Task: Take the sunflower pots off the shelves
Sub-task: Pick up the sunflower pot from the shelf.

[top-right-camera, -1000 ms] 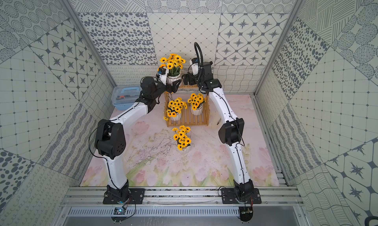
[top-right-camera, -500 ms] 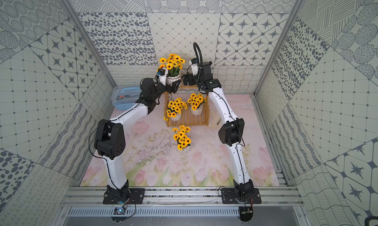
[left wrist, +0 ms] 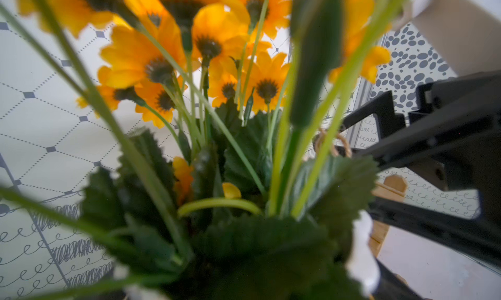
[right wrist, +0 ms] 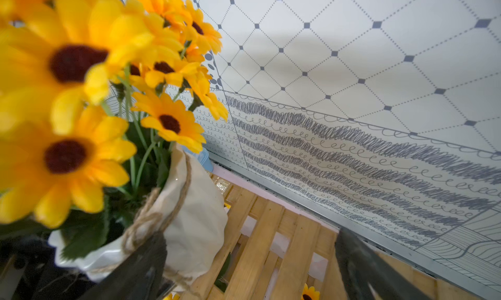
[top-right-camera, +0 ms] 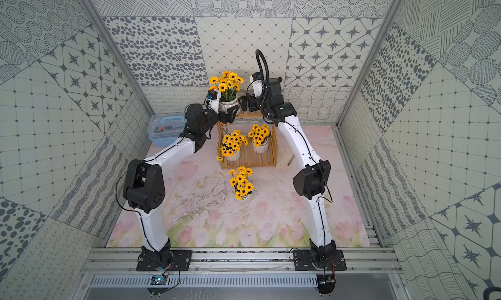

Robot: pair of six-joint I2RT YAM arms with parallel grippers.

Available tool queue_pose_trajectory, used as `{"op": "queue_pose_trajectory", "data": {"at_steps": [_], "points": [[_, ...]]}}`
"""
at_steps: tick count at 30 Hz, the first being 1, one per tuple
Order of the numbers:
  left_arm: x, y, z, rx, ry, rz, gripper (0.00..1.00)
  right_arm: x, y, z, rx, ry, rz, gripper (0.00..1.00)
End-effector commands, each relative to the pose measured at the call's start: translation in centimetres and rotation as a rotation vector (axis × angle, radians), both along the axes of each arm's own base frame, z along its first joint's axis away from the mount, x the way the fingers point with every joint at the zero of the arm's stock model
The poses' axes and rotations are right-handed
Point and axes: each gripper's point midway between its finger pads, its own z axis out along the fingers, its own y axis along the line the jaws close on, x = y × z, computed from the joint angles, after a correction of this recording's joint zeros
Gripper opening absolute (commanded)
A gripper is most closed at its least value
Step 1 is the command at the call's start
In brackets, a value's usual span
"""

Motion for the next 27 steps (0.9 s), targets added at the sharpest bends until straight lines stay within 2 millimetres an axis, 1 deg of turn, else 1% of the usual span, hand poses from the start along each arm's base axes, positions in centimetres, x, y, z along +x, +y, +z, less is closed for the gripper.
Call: {"op": "queue_pose_trajectory", "data": {"at_steps": [1,6,9,13,15,18,20,23,25,27], "points": [[-3.2,-1.4,6.6,-0.07,-0.183,-0.091,0.0,-1.5,0.5,1.9,0.012,-0.03,0.025,0.98],[-4.0,-1.3,7.5,-0.063,-0.202,-0.1,0.0,-1.9,-0.4,1.6,0.004,-0.015,-0.011,0.98],[-4.4,-1.2,7.8,-0.055,-0.206,-0.101,0.0,-2.2,-1.7,2.0,0.01,-0.02,-0.054,0.98],[-4.9,-0.8,7.9,-0.031,-0.216,-0.082,0.0,-3.8,-4.2,3.6,0.061,-0.045,-0.102,0.98],[-5.2,-0.6,8.1,-0.026,-0.222,-0.076,0.0,-4.7,-5.9,4.3,0.08,-0.058,-0.137,0.98],[-6.1,-0.2,8.8,-0.023,-0.229,-0.074,0.0,-6.2,-7.8,4.4,0.099,-0.051,-0.173,0.98],[-6.7,0.2,9.2,-0.021,-0.237,-0.061,0.0,-7.0,-9.0,4.1,0.112,-0.042,-0.195,0.98],[-8.1,1.0,9.5,0.001,-0.245,-0.046,0.0,-8.0,-10.5,3.2,0.116,-0.031,-0.231,0.98],[-9.1,1.6,9.5,0.017,-0.243,-0.031,0.0,-8.3,-11.1,2.0,0.114,-0.012,-0.239,0.98],[-10.6,2.4,9.9,0.029,-0.255,-0.012,0.0,-8.4,-11.5,0.7,0.114,0.019,-0.239,0.98]]}}
